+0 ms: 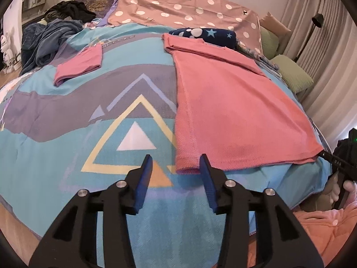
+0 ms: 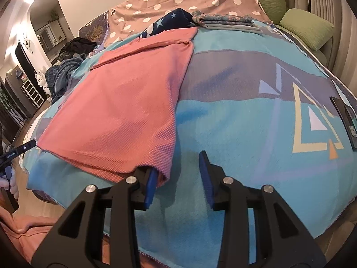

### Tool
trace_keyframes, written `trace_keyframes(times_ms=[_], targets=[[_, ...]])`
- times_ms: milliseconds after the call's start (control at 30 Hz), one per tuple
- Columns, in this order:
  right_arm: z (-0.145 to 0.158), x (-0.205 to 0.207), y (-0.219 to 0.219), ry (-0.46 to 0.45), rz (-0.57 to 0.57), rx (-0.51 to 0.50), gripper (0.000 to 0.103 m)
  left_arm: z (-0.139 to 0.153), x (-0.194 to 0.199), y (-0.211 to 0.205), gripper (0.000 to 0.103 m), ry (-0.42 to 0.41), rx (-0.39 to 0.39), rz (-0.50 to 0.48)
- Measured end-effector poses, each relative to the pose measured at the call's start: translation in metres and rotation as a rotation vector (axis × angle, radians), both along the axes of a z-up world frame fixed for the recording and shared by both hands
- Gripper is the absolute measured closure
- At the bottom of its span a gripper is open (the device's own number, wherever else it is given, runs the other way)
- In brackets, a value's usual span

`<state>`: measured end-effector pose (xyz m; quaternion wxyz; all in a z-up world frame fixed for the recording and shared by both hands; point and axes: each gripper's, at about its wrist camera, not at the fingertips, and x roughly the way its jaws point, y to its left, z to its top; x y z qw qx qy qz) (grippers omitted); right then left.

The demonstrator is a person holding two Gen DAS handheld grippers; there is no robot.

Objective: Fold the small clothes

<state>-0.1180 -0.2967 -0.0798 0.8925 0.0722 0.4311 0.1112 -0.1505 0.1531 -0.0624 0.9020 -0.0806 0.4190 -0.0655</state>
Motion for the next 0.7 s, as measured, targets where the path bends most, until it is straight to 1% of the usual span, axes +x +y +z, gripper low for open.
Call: trace_keyframes(times_ms=[100,133,167,233,267,333,367,400,467,500,567,633,667,700], targets=[[0.000,0.001,0.003,-0.002,0.008,-0.009,0.064,-0.001,0.004,-0.012,0.055,-0.005,0.003,-0.040],[0.000,0.001,0.004,-0.003,0.010,-0.008,0.063,-0.003,0.006,-0.018,0.055,0.000,0.019,-0.056],[0.000,0.002,0.004,-0.004,0.010,-0.005,0.062,-0.008,0.008,-0.025,0.055,0.011,0.050,-0.072],[0.000,0.002,0.003,-0.004,0.009,0.005,0.061,-0.015,0.014,-0.030,0.055,0.035,0.078,-0.083],[0.000,0.003,0.003,-0.004,0.008,0.008,0.061,-0.018,0.017,-0.031,0.057,0.039,0.077,-0.085],[-0.001,0.003,0.003,-0.004,0.006,0.013,0.060,-0.018,0.022,-0.033,0.072,0.036,0.058,-0.096],[-0.001,0.003,0.004,-0.005,0.007,0.012,0.060,-0.016,0.025,-0.034,0.093,0.036,0.041,-0.105],[-0.001,0.004,0.004,-0.006,0.008,0.010,0.060,-0.014,0.027,-0.034,0.099,0.034,0.023,-0.103],[0.000,0.003,0.005,-0.008,0.011,0.012,0.060,-0.005,0.026,-0.028,0.099,0.016,-0.029,-0.087],[0.000,0.003,0.005,-0.009,0.011,0.016,0.060,0.002,0.024,-0.023,0.099,-0.003,-0.076,-0.079],[-0.001,0.002,0.006,-0.009,0.012,0.025,0.060,0.015,0.018,-0.010,0.099,-0.037,-0.201,-0.074],[-0.002,0.003,0.009,-0.007,0.031,0.054,0.062,0.023,0.015,0.002,0.099,-0.058,-0.296,-0.070],[-0.004,0.003,0.012,-0.001,0.043,0.062,0.067,0.021,0.016,0.004,0.099,-0.054,-0.307,-0.064],[-0.005,0.004,0.015,0.001,0.051,0.060,0.070,0.017,0.017,0.006,0.098,-0.041,-0.294,-0.053]])
